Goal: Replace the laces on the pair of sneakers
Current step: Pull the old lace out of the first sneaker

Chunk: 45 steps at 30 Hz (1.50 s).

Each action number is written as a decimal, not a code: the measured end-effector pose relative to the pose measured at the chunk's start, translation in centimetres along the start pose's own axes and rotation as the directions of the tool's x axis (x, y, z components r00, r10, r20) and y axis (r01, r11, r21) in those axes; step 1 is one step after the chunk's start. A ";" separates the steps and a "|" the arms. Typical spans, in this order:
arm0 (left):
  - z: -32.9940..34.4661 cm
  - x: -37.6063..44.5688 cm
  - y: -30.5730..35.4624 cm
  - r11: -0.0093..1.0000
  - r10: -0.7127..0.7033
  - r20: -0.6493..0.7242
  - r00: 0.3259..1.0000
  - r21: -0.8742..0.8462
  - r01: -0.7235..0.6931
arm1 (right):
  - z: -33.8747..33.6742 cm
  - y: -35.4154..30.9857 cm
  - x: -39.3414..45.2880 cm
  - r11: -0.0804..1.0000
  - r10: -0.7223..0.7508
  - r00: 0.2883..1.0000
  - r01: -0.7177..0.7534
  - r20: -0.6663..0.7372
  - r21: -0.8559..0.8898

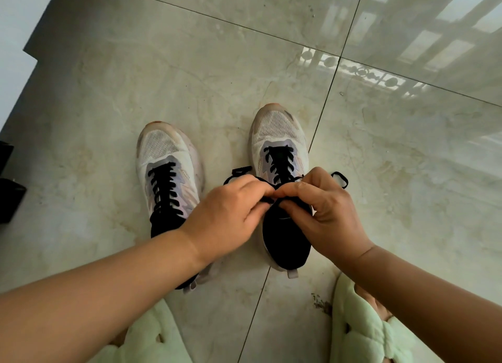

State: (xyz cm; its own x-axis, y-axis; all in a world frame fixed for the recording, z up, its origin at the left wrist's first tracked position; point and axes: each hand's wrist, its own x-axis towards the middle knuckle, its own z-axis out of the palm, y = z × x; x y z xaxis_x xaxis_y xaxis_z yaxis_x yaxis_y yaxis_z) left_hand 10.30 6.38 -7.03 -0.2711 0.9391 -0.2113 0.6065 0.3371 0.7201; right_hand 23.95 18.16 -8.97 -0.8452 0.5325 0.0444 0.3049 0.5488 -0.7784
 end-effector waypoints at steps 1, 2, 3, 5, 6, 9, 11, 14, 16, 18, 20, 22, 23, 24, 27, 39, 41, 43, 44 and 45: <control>-0.1 0.2 -0.1 1.000 -0.008 -0.007 1.000 -0.027 0.008 | 0.0 0.0 0.0 1.000 0.003 1.000 -0.003 -0.001 -0.001; -0.2 0.4 -0.3 1.000 -0.006 -0.001 1.000 -0.028 0.006 | -0.1 0.0 0.0 1.000 0.001 1.000 -0.001 0.002 -0.005; -0.3 0.5 -0.5 1.000 -0.012 0.001 1.000 -0.005 0.012 | -0.1 -0.1 0.0 1.000 -0.004 1.000 0.005 0.008 -0.015; -0.5 0.7 -0.8 0.994 -0.042 -0.034 0.999 0.103 0.046 | -0.1 -0.3 0.1 0.999 -0.021 0.999 0.022 0.026 -0.034; -0.5 0.7 -0.8 0.985 -0.057 -0.066 0.996 0.159 0.067 | -0.1 -0.4 0.2 0.999 -0.030 0.999 0.032 0.036 -0.038; -0.4 0.7 -0.7 0.971 -0.077 -0.088 0.993 0.219 0.094 | -0.1 -0.6 0.6 0.997 -0.064 0.996 0.067 0.060 -0.046; -0.5 0.9 -0.7 0.986 -0.053 -0.060 0.997 0.153 0.061 | -0.1 -0.8 0.8 0.996 -0.069 0.995 0.072 0.068 -0.051; -0.9 1.0 -0.7 0.999 -0.021 -0.012 1.000 0.047 0.021 | 0.0 -1.0 0.7 0.996 -0.068 0.996 0.071 0.066 -0.044; -1.1 1.2 -0.6 1.000 0.022 0.011 1.000 0.009 -0.022 | 0.0 -1.0 0.7 0.997 -0.064 0.996 0.066 0.061 -0.033; -1.2 1.3 -0.5 0.999 0.033 0.042 0.999 0.002 -0.033 | 0.0 -1.0 0.7 0.998 -0.061 0.997 0.062 0.057 -0.029; -1.2 1.4 -0.6 1.000 0.028 0.055 0.998 0.011 -0.029 | 0.0 -1.0 0.6 0.997 -0.063 0.997 0.065 0.052 -0.042; -1.2 1.6 -0.7 1.000 0.019 0.073 0.997 0.014 -0.020 | 0.0 -1.0 0.4 0.996 -0.068 0.997 0.071 0.048 -0.055; -1.1 1.6 -0.7 1.000 0.020 0.089 0.996 0.012 -0.021 | 0.0 -1.0 0.3 0.995 -0.072 0.996 0.075 0.051 -0.060; -1.1 1.5 -0.7 1.000 0.023 0.102 0.994 0.012 -0.024 | 0.0 -1.0 0.3 0.995 -0.079 0.995 0.083 0.059 -0.063; -0.6 1.2 -0.6 0.998 0.036 0.142 0.989 0.042 -0.042 | -0.2 -0.9 0.4 0.991 -0.122 0.987 0.127 0.104 -0.040; -1.5 -0.2 -0.9 0.959 0.091 -0.046 0.995 0.272 -0.075 | -1.1 -0.5 -0.3 0.994 -0.070 0.992 0.078 0.105 -0.070; -1.2 -0.2 -0.5 0.965 0.050 -0.129 0.990 0.260 -0.015 | -1.3 -0.4 -0.4 0.994 0.016 0.995 -0.005 0.100 -0.109; -1.3 0.0 -0.5 0.972 0.027 -0.190 0.981 0.234 0.019 | -1.2 -0.4 -0.6 0.988 0.101 0.987 -0.085 0.124 -0.130; -1.5 0.1 -0.7 0.972 0.013 -0.207 0.978 0.232 0.036 | -1.1 -0.5 -0.7 0.985 0.132 0.983 -0.115 0.129 -0.131; -1.8 0.1 -0.9 0.969 -0.004 -0.217 0.976 0.241 0.058 | -1.0 -0.6 -0.7 0.981 0.160 0.979 -0.143 0.130 -0.128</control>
State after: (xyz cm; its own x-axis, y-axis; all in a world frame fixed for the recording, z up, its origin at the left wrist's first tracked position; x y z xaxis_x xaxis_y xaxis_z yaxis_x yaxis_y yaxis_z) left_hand 8.39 6.07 -6.54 -0.4293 0.9007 -0.0663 0.7519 0.3971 0.5262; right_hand 24.85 18.13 -7.92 -0.8356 0.5249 -0.1622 0.4762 0.5449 -0.6902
